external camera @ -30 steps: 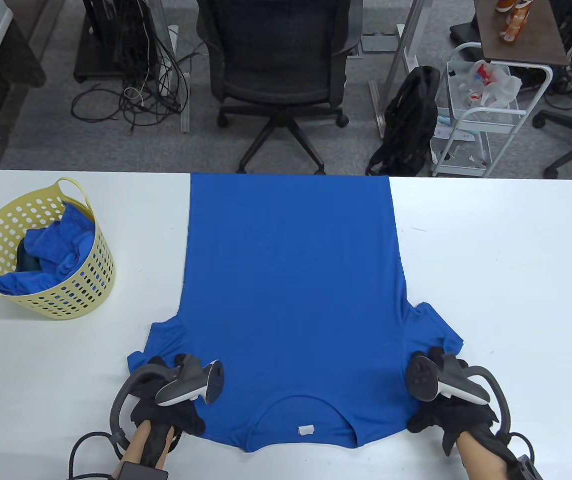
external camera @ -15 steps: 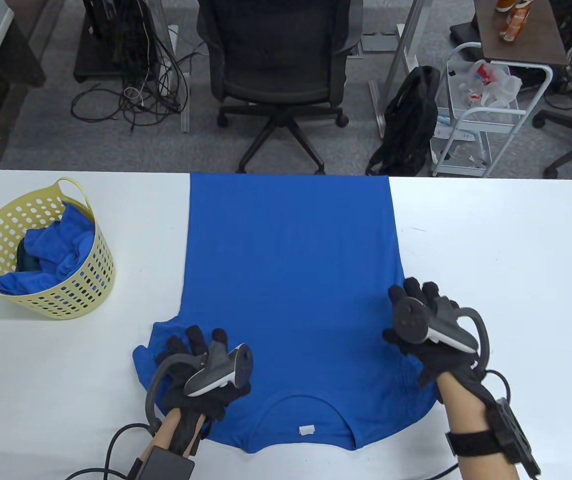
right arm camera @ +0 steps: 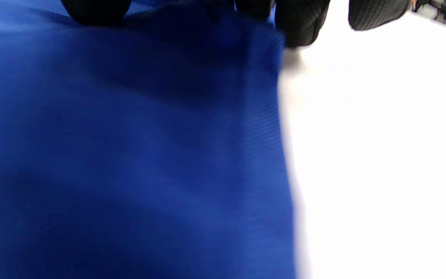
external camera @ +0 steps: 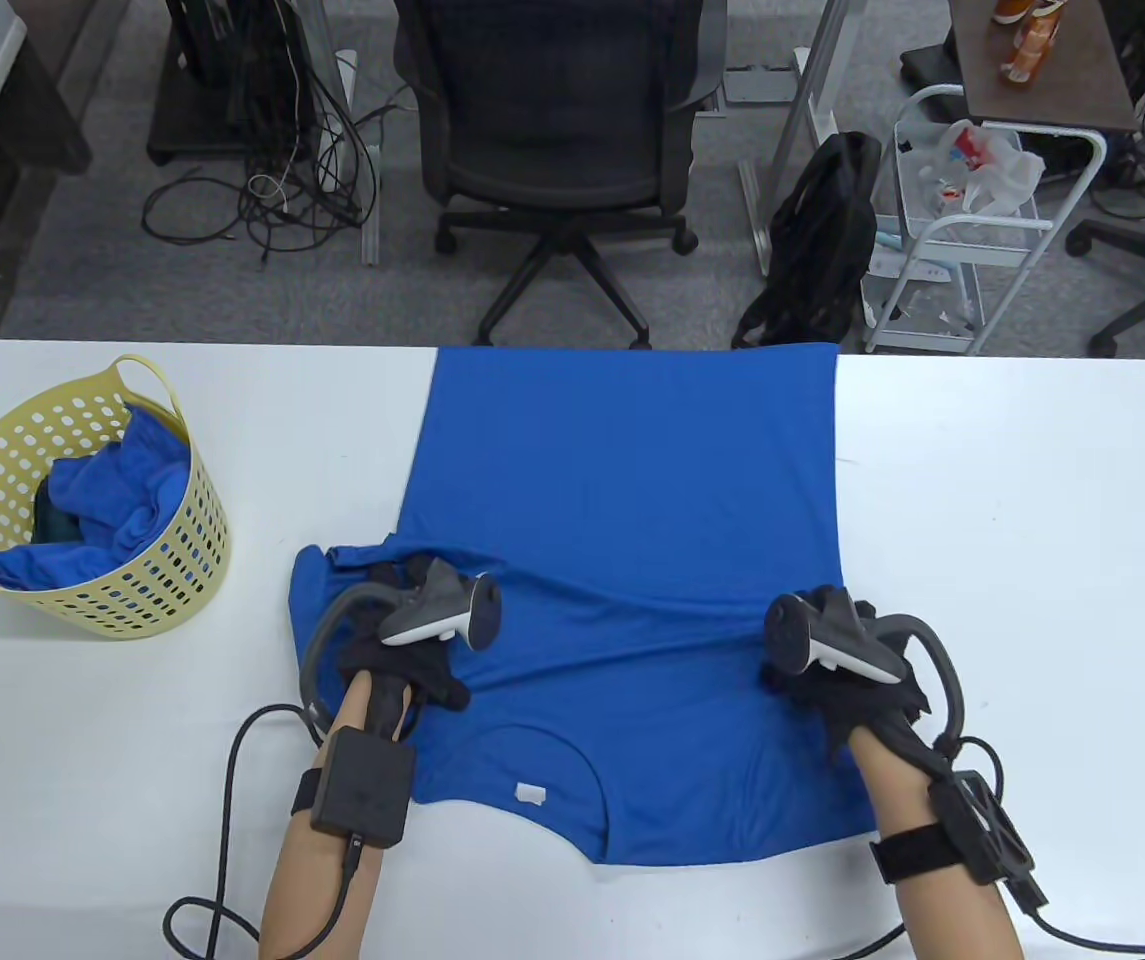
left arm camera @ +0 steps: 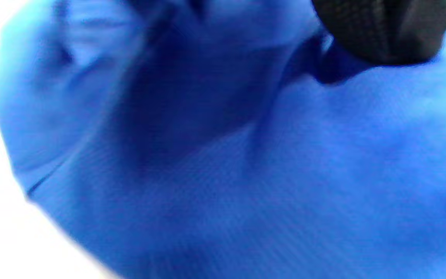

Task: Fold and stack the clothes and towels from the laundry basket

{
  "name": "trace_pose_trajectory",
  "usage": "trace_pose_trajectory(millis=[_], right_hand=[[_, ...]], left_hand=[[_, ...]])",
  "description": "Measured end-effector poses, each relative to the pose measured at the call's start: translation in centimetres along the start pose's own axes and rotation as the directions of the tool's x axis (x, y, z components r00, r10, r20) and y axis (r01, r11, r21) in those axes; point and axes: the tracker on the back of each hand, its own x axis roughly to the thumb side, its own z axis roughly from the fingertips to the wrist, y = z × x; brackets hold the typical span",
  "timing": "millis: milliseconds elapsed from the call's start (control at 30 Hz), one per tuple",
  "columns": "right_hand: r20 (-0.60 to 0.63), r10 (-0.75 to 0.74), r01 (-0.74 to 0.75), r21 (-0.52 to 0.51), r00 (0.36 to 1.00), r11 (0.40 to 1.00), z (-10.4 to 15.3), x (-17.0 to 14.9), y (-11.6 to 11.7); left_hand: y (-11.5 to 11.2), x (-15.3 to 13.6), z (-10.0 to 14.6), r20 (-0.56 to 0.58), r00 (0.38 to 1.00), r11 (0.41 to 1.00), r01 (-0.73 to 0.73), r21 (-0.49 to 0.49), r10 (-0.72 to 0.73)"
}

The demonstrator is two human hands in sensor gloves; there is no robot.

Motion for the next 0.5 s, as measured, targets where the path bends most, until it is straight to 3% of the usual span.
trace_pose_trajectory(millis=[133,267,333,400,433,500], right_hand=[[0.186,-0.006,0.014,-0.04,0.983,0.999,4.0,2.0,0.2],[0.312,-0.03,0.038,-0.021,0.95,0.999,5.0,3.5,-1.0],[0.254,-0.019,0.061,-0.159,0.967,0.985,3.4,2.7,-2.8],[0.164,-0.049,0.093,-0.273,0.985,0.958,0.6,1.2,-4.0],[0.123,-0.079,0.11,-0.27,0.989,0.957,-0.8,0.5,-4.1],[-0.006,-0.2,0.198,-0.129,0.98,0.972,-4.5,-1.5,-3.6]], left_hand=[[0.6,-2.6,-1.0,-0.211,0.977,0.998,0.037,0.059,-0.024],[0.4,-3.2,0.0,-0.229,0.973,1.0,0.021,0.024,-0.014],[0.5,-2.2,2.4,-0.193,0.978,0.991,-0.06,0.12,0.083],[-0.3,-0.4,4.7,-0.068,0.977,0.97,-0.19,0.154,0.202],[-0.8,0.4,5.4,-0.016,0.972,0.966,-0.233,0.112,0.236],[-2.7,2.9,6.7,0.09,0.957,0.96,-0.269,-0.071,0.275]])
